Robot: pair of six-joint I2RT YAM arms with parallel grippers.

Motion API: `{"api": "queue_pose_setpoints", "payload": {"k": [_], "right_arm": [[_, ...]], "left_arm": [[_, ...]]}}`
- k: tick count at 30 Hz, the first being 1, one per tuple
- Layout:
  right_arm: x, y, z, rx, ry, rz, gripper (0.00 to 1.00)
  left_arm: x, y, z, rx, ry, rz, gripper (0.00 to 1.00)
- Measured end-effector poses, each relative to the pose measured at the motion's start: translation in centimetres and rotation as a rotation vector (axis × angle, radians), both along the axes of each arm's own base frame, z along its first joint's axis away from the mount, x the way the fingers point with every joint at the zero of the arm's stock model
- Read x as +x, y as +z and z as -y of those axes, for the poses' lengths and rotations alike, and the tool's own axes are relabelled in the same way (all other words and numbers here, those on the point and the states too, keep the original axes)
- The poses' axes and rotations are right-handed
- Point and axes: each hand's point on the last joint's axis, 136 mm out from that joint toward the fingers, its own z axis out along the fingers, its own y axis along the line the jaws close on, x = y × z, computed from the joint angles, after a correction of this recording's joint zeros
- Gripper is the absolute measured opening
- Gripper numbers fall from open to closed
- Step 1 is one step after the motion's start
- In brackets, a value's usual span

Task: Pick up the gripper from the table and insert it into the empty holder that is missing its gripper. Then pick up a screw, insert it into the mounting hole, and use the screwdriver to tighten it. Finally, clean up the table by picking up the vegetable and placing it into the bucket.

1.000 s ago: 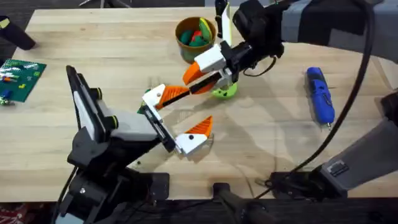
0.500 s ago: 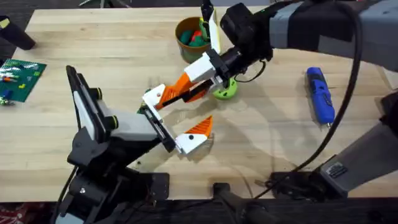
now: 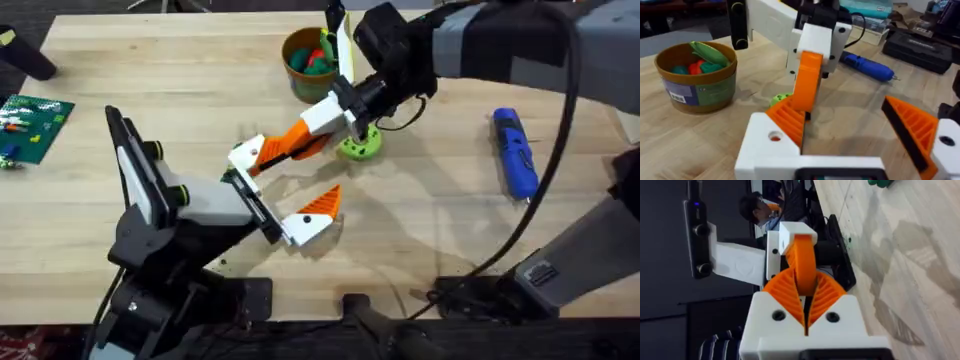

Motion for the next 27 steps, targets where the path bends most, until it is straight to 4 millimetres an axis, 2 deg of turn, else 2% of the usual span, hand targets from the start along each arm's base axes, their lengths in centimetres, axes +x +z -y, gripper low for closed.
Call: {"api": "queue_pose_setpoints", "payload": {"k": [15, 27], "right_arm": [[1.0, -0.2, -1.4, 0.071, 0.009, -0.009, 0.019], [1.1, -0.2, -1.5, 0.058, 0.002, -0.04, 0.019]], "left_arm": [[0.8, 0.0, -0.7, 0.002, 0.056, -0.001, 0.982], [0.4, 0.0, -0.4, -0.001, 0.028, -0.002, 0.982]]}}
